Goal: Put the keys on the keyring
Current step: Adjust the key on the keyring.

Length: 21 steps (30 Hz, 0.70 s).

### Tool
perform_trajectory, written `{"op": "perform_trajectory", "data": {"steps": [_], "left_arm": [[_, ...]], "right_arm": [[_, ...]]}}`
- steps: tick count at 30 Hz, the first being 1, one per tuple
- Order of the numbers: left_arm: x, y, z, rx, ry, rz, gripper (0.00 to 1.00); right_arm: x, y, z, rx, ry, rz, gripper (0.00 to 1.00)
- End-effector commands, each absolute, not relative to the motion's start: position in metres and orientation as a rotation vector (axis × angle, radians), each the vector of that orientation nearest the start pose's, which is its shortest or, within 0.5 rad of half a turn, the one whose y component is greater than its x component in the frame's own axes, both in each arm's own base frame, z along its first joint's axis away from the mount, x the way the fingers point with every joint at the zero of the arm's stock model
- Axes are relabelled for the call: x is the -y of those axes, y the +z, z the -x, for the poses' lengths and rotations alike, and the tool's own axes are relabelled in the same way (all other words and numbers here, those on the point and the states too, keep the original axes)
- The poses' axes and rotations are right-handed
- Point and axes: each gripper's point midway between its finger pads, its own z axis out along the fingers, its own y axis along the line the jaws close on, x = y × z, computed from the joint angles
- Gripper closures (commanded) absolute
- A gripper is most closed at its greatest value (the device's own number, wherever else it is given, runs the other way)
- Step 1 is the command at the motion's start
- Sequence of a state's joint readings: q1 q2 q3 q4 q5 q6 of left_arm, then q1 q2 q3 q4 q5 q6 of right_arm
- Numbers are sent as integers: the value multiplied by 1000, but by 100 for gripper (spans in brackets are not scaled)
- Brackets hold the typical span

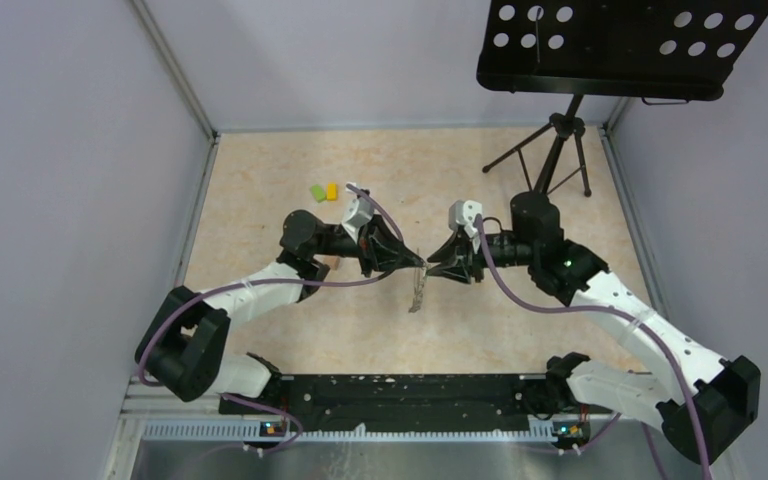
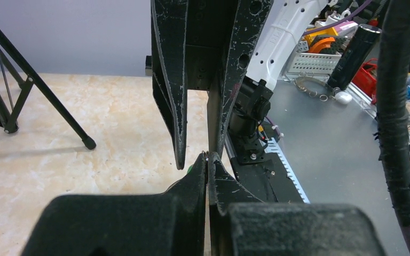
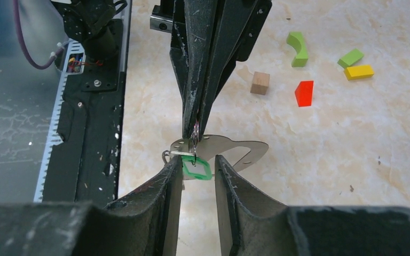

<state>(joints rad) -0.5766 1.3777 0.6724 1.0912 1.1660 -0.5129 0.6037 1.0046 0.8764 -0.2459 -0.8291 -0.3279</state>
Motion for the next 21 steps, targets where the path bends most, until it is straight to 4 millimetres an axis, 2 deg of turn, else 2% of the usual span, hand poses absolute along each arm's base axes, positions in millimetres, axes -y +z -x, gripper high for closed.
{"op": "perform_trajectory", "data": {"steps": [1, 8, 21], "left_arm": [[316, 281, -179, -1069, -1526, -1168, 100], [317, 277, -180, -1076, -1527, -1168, 100], [317, 270, -181, -1085, -1516, -1174, 100]], "right_arm": [[-277, 266, -183, -1351, 1023, 1328, 72], [-282, 267, -182, -1355, 1070, 1328, 74], [-283, 268, -180, -1356, 1094, 1329, 85]]}}
